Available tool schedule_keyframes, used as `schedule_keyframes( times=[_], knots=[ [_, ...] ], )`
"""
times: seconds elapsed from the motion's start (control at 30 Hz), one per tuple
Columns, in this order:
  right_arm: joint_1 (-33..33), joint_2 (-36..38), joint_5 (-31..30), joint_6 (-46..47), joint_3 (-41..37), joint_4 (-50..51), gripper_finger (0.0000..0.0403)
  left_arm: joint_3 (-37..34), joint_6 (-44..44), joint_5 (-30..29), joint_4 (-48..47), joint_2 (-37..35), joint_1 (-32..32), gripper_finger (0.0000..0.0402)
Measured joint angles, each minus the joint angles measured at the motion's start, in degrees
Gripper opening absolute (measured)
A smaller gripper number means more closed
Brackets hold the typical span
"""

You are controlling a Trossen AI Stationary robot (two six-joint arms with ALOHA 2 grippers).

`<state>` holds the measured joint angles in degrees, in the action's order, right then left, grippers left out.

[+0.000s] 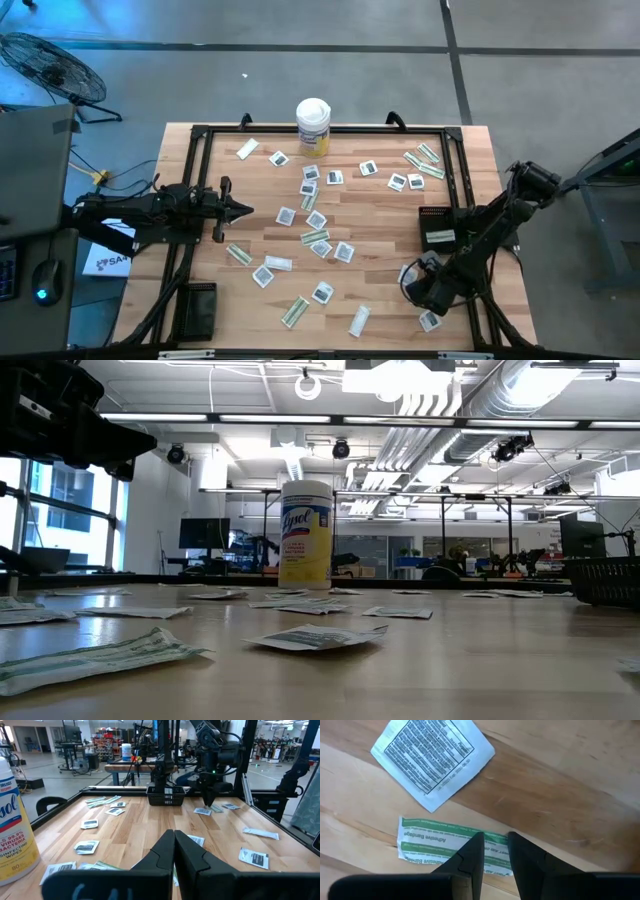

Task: Pick & Place First Aid Supplies
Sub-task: Put the white bandage pad into the right black bin

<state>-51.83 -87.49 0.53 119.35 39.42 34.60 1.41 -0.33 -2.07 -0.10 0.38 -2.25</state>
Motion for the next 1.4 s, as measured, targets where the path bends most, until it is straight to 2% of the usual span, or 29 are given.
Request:
schedule_keyframes(
  times=[0.27,0.47,0.67,0.87,1.03,1.4],
  knots=[
    [0.13,-0.2,0.25,0.18,0.46,1.79,0.0082,0.01,-0.01,0.02,0.0,0.01,0.01,0.0001],
    [0.02,-0.4,1.54,-1.19,5.88,12.23,0.0082,0.01,0.0,0.02,0.0,0.02,0.01,0.0001],
    [-1.16,-0.29,2.44,-0.92,8.78,16.94,0.0083,0.0,0.01,0.02,0.0,0.02,-0.01,0.0001],
    [-2.65,-0.3,6.15,2.28,5.59,15.71,0.0083,0.0,0.01,0.02,0.0,0.02,-0.01,0.0001],
    [-2.2,-0.3,5.48,2.15,2.86,7.43,0.0083,0.02,0.01,0.0,0.0,0.02,0.01,0.0001],
    [-2.1,-0.14,2.84,0.25,1.92,2.81,0.0083,0.01,-0.01,0.0,0.0,0.0,0.01,0.0001]
  ],
)
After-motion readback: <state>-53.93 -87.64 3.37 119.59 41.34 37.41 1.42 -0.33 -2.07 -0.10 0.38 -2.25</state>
